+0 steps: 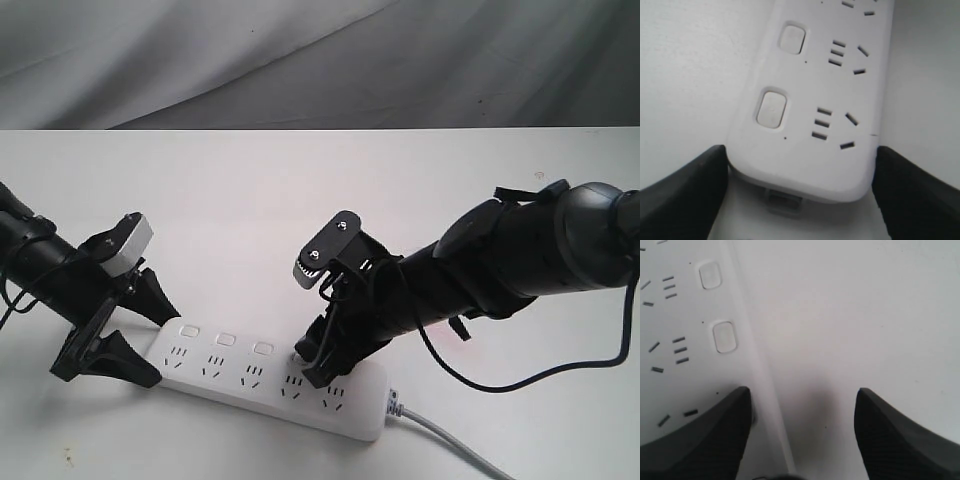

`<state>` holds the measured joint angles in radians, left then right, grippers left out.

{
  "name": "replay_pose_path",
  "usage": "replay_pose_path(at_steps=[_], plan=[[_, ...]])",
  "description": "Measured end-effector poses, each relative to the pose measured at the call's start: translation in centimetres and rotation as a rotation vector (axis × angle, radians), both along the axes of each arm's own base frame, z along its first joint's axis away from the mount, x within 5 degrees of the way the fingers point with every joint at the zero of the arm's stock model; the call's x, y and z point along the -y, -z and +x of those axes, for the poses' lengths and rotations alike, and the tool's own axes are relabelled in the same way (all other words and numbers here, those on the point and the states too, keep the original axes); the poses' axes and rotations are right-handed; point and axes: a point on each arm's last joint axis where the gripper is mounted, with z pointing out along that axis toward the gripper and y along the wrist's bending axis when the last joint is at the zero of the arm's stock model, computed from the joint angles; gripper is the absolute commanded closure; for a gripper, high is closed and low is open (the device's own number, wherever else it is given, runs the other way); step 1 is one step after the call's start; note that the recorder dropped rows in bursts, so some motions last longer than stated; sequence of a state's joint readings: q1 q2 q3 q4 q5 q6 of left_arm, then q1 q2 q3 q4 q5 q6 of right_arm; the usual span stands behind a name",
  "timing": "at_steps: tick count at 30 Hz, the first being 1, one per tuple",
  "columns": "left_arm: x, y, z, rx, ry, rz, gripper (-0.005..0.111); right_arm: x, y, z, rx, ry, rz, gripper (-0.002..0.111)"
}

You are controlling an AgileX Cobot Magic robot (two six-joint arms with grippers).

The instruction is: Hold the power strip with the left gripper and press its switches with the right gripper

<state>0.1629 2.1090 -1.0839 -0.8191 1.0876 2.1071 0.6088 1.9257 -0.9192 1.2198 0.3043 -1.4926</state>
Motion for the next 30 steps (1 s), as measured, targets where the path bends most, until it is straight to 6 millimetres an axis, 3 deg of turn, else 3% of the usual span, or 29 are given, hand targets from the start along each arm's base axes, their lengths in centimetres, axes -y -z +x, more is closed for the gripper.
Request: replay_pose_path(at_steps=[8,16,23,30], plan=[[0.0,0.0,0.0,0.000,0.000,0.000,0.043,0.1,-0.4,0.1,0.009,0.027,0.009,0.052],[0.0,0.0,0.0,0.000,0.000,0.000,0.043,1.5,-5.6,0.3,0.167,0.037,0.058,0.052],[0.0,0.0,0.0,0.000,0.000,0.000,0.043,2.8,-3.5,-1.5,0.086,0.027,0.007,0.052],[0.0,0.0,0.0,0.000,0.000,0.000,0.043,2.9,-3.2,-1.8,0.073,0.034,0.006,0.052]])
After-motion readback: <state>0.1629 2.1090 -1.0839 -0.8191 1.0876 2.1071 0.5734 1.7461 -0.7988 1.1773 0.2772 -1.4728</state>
